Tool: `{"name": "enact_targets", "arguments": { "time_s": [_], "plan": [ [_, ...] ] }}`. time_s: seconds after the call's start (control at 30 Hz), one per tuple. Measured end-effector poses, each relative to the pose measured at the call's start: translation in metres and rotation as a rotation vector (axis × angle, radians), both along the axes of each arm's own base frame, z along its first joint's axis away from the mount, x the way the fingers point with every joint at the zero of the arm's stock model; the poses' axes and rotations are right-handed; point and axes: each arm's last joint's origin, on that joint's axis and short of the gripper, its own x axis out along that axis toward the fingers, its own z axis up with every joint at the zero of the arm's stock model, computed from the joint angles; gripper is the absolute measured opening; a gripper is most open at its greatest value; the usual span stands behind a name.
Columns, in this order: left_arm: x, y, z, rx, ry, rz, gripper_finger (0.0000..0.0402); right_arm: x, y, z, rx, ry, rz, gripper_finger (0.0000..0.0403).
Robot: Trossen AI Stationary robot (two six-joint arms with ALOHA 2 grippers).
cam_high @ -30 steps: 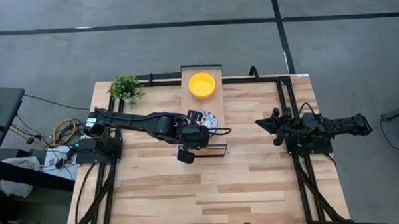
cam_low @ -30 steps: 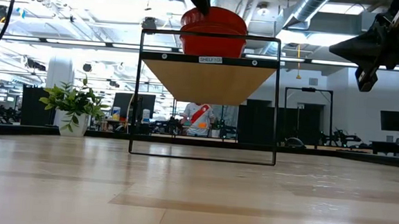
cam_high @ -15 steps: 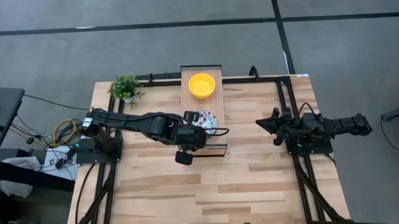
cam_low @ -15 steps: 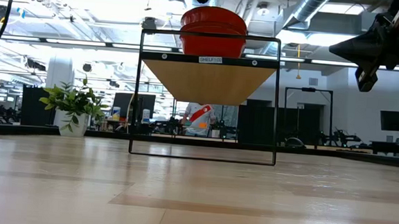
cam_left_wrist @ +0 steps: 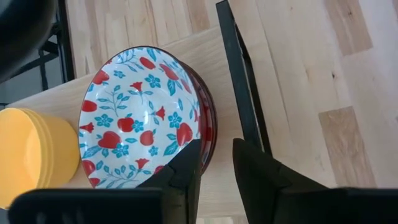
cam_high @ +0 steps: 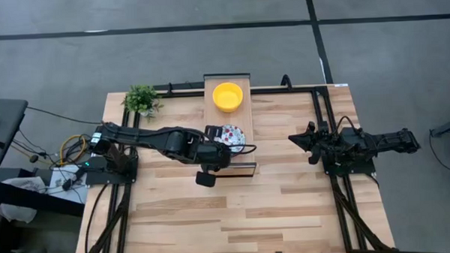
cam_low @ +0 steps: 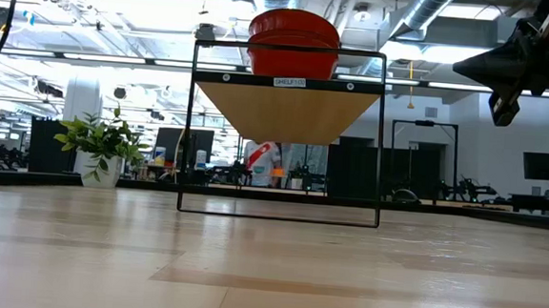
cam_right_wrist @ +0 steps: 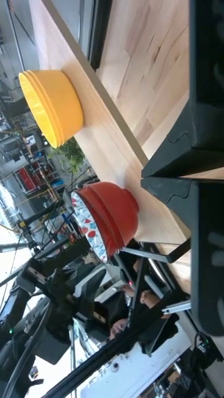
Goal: Pick & Place Mini bowls
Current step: Stack the white patterned bowl on top of the white patterned bowl on the shelf
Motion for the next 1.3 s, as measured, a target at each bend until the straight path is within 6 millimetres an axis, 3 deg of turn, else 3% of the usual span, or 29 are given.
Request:
{"name": "enact_targets", "arguments": {
  "time_s": [0.27, 0.5, 0.97, 1.3],
  "plan": [
    [-0.011, -0.002, 0.013, -0.022, -0.042, 0.008, 0.0087, 0.0, 0.0, 0.0, 0.0, 0.0, 0.0, 0.0],
    [-0.012, 0.001, 0.018, -0.029, -0.072, 0.015, 0.0043, 0.0, 0.0, 0.0, 0.0, -0.001, 0.0, 0.0],
    [0.003, 0.005, -0.005, -0.03, -0.101, 0.029, 0.0044, 0.0, 0.0, 0.0, 0.0, 0.0, -0.001, 0.0],
    [0.004, 0.005, -0.005, -0.064, -0.114, 0.047, 0.0044, 0.0, 0.0, 0.0, 0.0, 0.0, 0.0, 0.0]
  ]
}}
